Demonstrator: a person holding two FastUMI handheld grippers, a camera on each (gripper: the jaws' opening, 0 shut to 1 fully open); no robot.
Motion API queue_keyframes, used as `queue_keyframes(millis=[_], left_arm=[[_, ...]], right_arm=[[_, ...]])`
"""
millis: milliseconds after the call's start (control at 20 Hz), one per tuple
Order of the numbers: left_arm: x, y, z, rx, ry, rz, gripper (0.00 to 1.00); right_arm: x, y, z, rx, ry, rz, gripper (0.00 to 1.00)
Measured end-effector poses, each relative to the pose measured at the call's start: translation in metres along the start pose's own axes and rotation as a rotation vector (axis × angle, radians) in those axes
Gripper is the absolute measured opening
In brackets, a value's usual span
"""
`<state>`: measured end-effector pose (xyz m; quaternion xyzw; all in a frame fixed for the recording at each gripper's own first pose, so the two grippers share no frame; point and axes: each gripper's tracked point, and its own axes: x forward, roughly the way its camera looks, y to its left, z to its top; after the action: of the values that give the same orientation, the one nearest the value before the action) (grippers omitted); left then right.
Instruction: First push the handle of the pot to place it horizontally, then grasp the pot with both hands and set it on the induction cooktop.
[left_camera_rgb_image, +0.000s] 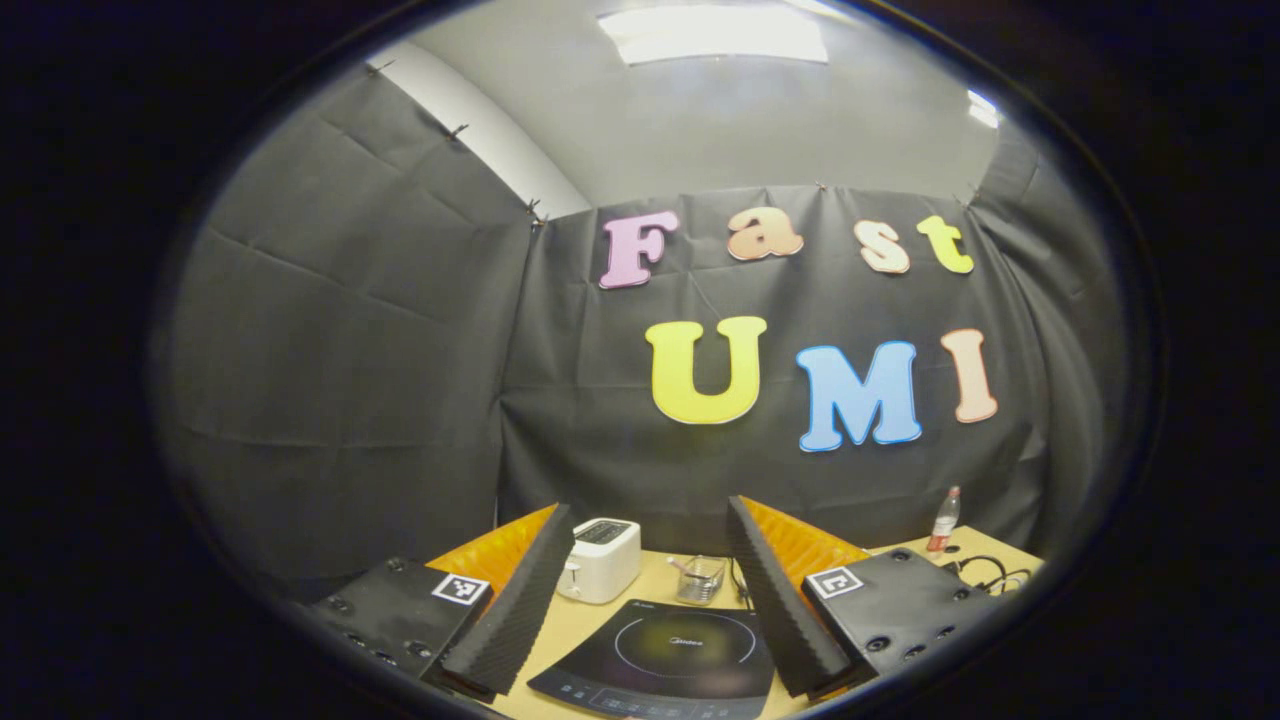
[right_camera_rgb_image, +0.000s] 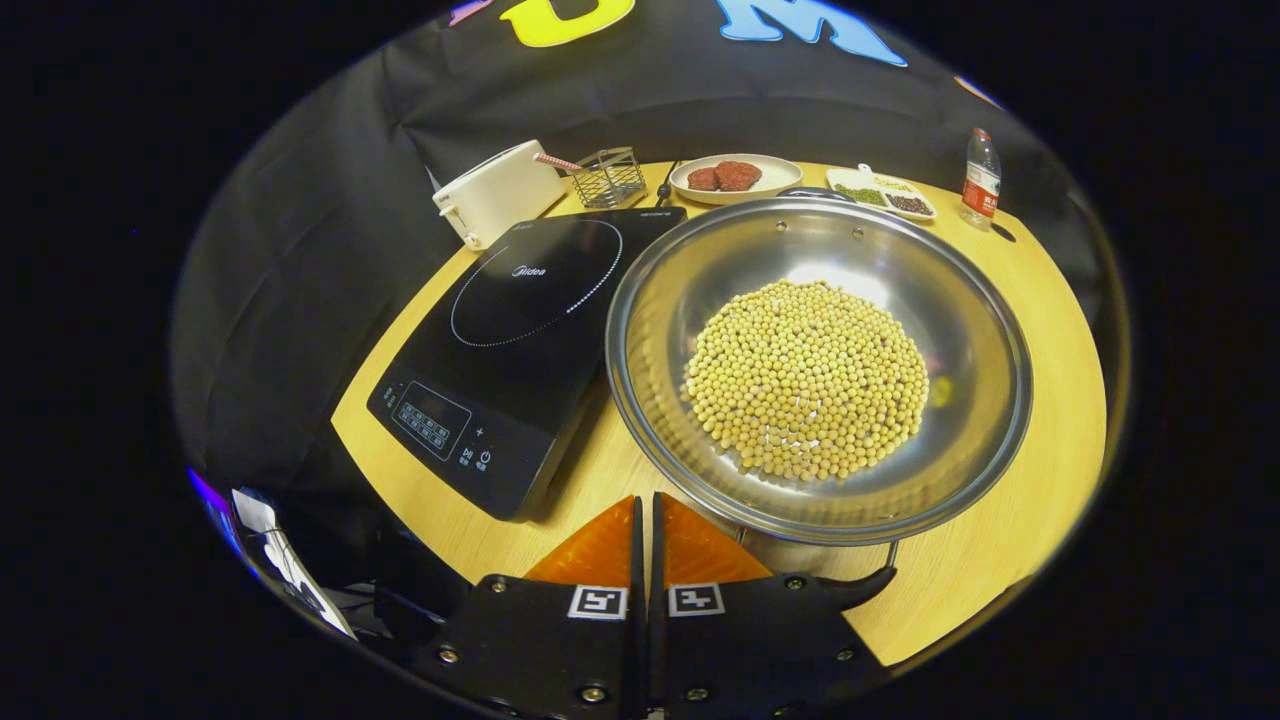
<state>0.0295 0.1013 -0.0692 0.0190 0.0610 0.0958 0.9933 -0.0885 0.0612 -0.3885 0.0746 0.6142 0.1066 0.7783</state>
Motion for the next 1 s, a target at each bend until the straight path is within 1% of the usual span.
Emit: queue_keyframes(millis=[400, 800, 1000], left_arm=[[0.018, -0.024, -0.007, -0.006, 0.018, -0.052, 1.0], [0.035, -0.069, -0.006, 0.006, 0.022, -0.125, 1.0], [0.044, -0.091, -0.004, 0.006, 0.017, -0.15, 1.0]], right_arm=[[-0.015, -0.019, -0.014, 0.045, 0.003, -0.017, 0.01], [-0.029, -0.048, -0.015, 0.089, -0.006, -0.042, 0.01], [-0.036, -0.066, -0.018, 0.09, -0.007, -0.049, 0.01]])
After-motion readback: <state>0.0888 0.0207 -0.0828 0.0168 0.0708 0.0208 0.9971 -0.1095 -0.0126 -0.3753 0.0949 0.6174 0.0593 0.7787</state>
